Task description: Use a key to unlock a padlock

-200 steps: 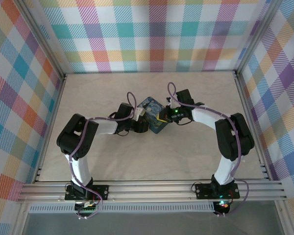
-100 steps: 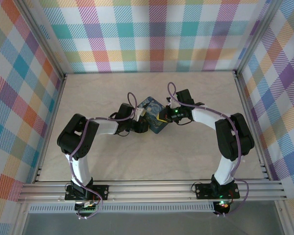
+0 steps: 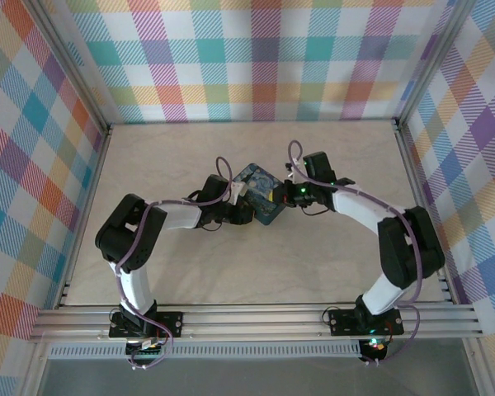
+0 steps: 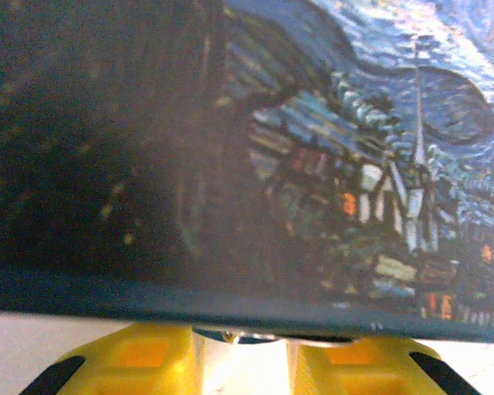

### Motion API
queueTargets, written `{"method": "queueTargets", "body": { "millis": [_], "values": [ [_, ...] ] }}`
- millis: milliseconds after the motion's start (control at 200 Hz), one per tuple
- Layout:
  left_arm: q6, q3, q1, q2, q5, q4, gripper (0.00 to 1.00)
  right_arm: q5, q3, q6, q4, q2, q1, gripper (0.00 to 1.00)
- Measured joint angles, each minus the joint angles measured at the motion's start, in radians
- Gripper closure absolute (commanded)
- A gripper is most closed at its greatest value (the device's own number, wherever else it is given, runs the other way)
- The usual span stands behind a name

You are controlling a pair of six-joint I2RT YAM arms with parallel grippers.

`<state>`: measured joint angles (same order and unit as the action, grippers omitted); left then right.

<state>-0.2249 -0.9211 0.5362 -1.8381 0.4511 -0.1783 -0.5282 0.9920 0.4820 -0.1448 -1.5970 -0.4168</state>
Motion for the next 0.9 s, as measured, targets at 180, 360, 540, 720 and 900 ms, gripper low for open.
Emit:
{"method": "queueTargets", "body": {
  "millis": [180,360,540,720,900],
  "values": [
    [-0.064,0.0,0.026,0.049,0.0,0.029,0.72,0.007,-0.119,-0.075,0.011,0.14,-0.002,1.0],
    [-0.136,-0.009,0.045,0.066,0.002,0.068,0.73,0.026,-0.218,-0.159,0.009,0.256,-0.024,1.0],
    [-0.211,-0.042,0.068,0.069,0.006,0.106,0.74,0.065,-0.272,-0.22,0.016,0.282,-0.073,1.0],
    [-0.282,-0.079,0.079,0.07,0.008,0.137,0.75,0.095,-0.335,-0.237,0.05,0.282,-0.112,1.0],
    [-0.325,-0.109,0.08,0.076,0.008,0.186,0.75,0.137,-0.358,-0.252,0.074,0.273,-0.152,1.0]
  ]
}}
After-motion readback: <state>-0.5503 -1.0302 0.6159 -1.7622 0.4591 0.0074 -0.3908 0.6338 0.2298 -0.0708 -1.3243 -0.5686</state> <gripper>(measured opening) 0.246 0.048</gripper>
